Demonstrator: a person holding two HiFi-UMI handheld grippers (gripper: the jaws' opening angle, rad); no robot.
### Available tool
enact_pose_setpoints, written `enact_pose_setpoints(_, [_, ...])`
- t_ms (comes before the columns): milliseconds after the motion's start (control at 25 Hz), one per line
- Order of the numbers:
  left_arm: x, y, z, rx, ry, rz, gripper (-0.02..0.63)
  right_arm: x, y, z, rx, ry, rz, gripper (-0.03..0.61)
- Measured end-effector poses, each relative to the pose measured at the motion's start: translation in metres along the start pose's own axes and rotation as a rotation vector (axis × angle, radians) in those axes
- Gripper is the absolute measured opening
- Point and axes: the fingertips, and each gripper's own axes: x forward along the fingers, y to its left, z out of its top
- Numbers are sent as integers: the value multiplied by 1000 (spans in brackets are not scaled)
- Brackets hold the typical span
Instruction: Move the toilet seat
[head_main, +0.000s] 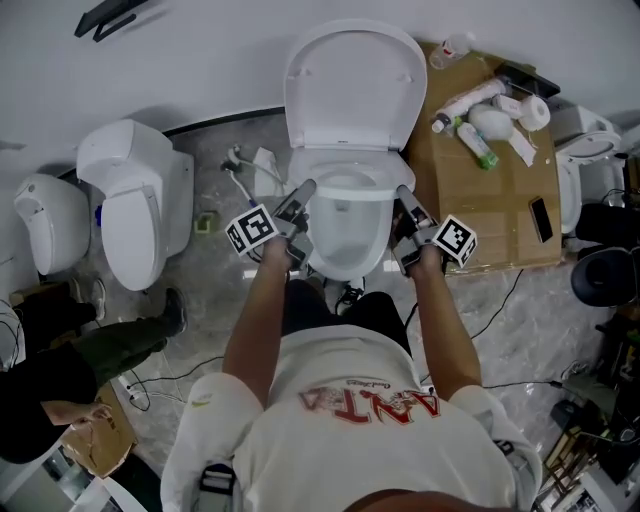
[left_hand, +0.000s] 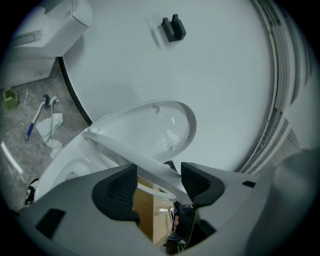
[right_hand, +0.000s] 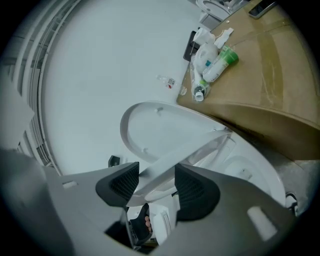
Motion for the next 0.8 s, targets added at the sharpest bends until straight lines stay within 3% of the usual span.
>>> enact_pose_setpoints(200, [15, -14, 21, 50, 51, -41, 261, 21, 19, 22, -18, -67, 12, 222])
enact_pose_setpoints(600, [48, -28, 59, 60, 93, -61, 261, 53, 35, 59, -43, -163, 20, 218])
enact_pose_setpoints(800, [65, -33, 75, 117, 118, -80, 255, 74, 44, 79, -31, -205, 42, 212])
